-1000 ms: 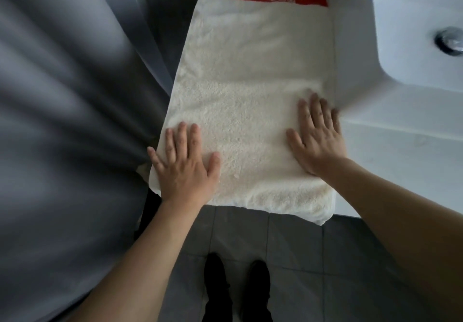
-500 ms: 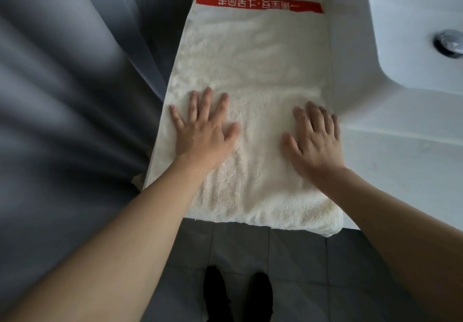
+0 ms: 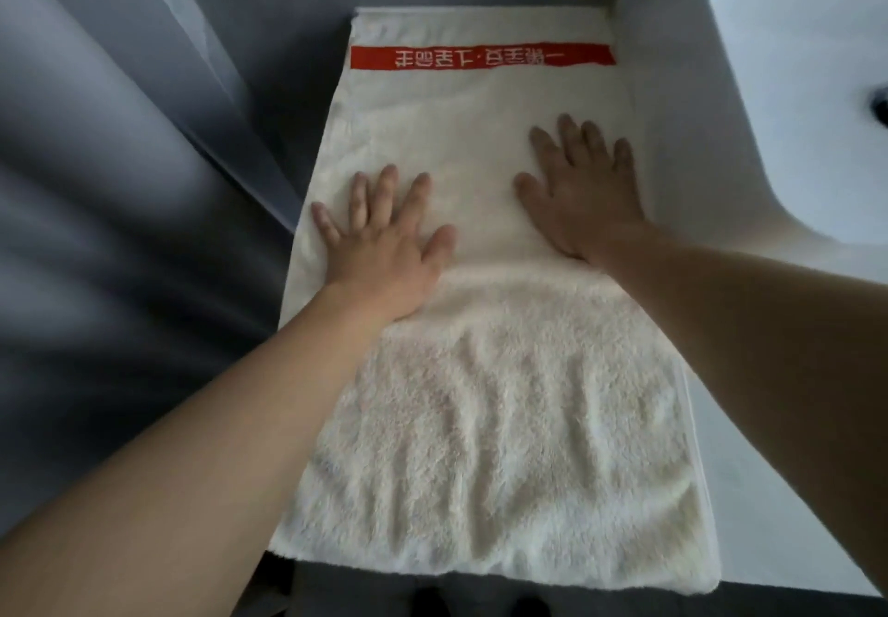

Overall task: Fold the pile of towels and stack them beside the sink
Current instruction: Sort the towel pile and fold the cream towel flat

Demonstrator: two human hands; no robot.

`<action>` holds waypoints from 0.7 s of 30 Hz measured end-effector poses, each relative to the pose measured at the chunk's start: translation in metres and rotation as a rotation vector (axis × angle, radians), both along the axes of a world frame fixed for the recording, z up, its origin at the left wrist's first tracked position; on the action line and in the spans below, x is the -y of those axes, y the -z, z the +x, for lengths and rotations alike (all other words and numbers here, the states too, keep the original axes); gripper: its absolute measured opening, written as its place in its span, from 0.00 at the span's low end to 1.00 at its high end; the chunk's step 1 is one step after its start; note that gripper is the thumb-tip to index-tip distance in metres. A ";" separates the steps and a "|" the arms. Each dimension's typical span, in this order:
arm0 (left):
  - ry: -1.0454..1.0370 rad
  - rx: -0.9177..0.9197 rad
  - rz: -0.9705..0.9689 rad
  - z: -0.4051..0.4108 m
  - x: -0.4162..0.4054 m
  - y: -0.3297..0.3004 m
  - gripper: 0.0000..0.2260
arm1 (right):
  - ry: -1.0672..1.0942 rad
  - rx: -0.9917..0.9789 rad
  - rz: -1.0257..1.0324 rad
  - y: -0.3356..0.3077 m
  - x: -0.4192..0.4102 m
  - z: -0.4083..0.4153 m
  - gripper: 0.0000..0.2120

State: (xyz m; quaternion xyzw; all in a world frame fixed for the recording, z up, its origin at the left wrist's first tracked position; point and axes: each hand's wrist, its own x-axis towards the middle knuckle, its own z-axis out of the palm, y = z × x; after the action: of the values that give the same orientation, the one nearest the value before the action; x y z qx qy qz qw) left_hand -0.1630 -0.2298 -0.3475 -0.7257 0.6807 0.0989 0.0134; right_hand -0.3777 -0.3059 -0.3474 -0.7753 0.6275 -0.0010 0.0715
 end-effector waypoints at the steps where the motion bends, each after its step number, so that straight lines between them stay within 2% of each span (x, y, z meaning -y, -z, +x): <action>1: 0.008 0.024 0.002 0.003 -0.005 0.003 0.31 | -0.005 0.002 0.000 -0.001 0.001 0.001 0.31; 4: 0.007 0.054 0.016 0.006 0.009 -0.001 0.31 | 0.003 -0.002 -0.010 -0.003 0.003 0.001 0.31; 9: 0.003 0.125 -0.037 0.001 0.109 -0.020 0.30 | 0.019 -0.022 -0.005 -0.006 0.001 0.002 0.32; 12: 0.046 0.075 -0.055 -0.002 0.163 -0.027 0.30 | 0.028 -0.027 -0.011 -0.004 0.002 0.003 0.32; 18: -0.064 0.014 -0.020 0.007 0.169 0.004 0.31 | 0.025 -0.024 -0.018 -0.002 0.003 0.002 0.33; 21: -0.078 0.015 0.019 0.008 0.183 0.000 0.33 | 0.030 -0.007 -0.019 -0.004 0.002 0.002 0.32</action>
State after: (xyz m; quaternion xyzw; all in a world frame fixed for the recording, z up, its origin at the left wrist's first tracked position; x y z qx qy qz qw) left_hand -0.1555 -0.4132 -0.3472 -0.7524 0.6507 0.1002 0.0215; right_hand -0.3759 -0.3075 -0.3435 -0.7665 0.6393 -0.0055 0.0621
